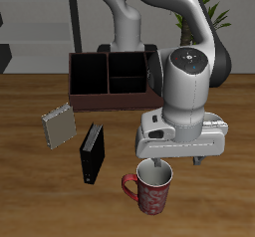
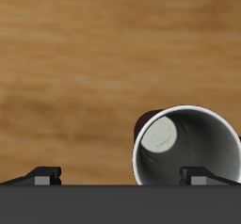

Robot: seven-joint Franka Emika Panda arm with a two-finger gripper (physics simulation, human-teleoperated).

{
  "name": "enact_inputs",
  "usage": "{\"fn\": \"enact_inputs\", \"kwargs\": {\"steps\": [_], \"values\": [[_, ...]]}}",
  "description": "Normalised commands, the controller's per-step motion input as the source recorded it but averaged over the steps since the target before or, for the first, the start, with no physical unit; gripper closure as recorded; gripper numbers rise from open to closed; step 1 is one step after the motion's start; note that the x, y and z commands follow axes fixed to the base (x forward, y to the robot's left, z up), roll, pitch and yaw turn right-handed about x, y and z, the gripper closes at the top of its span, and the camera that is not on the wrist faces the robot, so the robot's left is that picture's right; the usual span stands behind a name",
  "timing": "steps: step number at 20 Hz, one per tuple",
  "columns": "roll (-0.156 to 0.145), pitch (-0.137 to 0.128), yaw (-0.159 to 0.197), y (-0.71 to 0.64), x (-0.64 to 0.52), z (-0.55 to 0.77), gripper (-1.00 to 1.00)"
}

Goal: Place the red mug into the back desk caddy's left compartment

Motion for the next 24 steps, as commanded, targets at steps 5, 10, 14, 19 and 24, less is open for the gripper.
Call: {"fn": "enact_inputs", "kwargs": {"steps": [5,10,14,19,24], "values": [[-0.004,-0.029,-0.023,0.05,-0.01,-0.17,-1.00],[-0.007,-0.026,0.018,0.03,-0.03,-0.15,-1.00],[-0.004,-0.002,-0.014,-0.03,0.00,-0.15,-1.00],[0.012,0.017,0.013,0.00,0.04,-0.23,-1.00],[-0.011,0.014,0.007,-0.03,0.07,-0.18,1.00]]}}
